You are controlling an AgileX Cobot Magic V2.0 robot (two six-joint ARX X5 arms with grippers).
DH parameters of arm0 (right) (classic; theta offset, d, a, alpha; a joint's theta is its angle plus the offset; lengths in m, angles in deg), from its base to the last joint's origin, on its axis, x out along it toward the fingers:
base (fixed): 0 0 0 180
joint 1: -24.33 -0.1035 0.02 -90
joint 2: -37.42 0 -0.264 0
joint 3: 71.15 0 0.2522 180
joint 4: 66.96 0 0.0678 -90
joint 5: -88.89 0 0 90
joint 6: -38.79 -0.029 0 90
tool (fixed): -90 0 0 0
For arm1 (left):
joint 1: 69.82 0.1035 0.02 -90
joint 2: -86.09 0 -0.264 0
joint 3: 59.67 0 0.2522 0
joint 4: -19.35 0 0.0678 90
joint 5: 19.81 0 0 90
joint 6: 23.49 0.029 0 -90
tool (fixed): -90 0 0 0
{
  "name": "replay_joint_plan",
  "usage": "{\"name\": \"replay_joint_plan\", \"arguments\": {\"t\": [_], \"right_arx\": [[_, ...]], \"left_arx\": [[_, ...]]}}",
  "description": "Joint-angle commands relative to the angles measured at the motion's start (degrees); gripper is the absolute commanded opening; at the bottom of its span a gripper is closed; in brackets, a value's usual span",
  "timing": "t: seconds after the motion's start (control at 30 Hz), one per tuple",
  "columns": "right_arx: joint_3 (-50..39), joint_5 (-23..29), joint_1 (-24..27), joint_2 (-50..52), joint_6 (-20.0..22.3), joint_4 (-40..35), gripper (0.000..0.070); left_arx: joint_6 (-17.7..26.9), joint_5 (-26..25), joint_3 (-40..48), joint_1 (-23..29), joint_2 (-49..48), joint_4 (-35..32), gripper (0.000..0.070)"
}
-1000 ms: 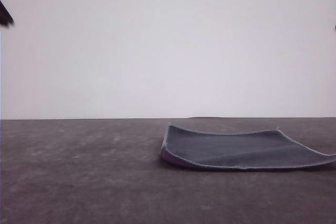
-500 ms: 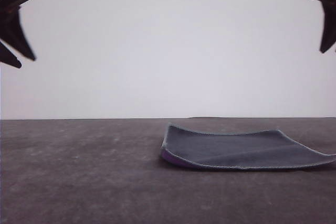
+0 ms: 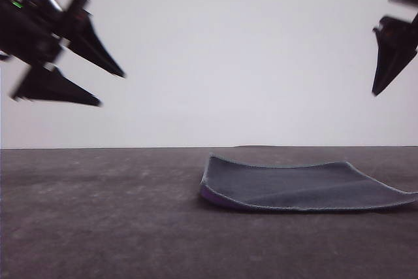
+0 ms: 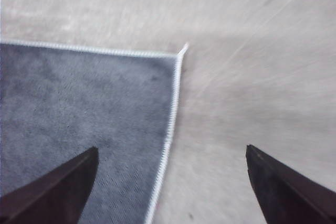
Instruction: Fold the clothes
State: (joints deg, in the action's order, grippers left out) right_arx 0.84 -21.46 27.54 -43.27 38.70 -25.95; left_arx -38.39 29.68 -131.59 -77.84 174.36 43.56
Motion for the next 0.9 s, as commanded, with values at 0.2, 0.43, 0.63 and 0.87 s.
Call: {"name": "replay_joint_plan", "arguments": {"t": [0.2, 0.43, 0.63, 0.87], "right_arx": [[6.8, -10.9, 1.6, -11.5, -2.7, -3.4, 0.0569], [12.0, -13.0, 1.8, -20.1, -3.7, -5.1, 0.0569], [16.0, -14.9, 1.8, -27.0, -4.1, -5.1, 0.0568], [18.4, -16.7, 1.7, -32.4, -4.6, -5.0, 0.0567]], "left_arx": [[-1.7, -0.6, -15.0, -6.9, 16.8, -1.1, 0.0395], [-2.8, -0.1, -28.1, -10.0, 29.2, 0.7, 0.0395], [-3.1, 0.0, -34.8, -11.0, 36.5, 2.0, 0.0394], [-4.4, 0.4, -37.5, -11.6, 41.2, 1.7, 0.0394]]}}
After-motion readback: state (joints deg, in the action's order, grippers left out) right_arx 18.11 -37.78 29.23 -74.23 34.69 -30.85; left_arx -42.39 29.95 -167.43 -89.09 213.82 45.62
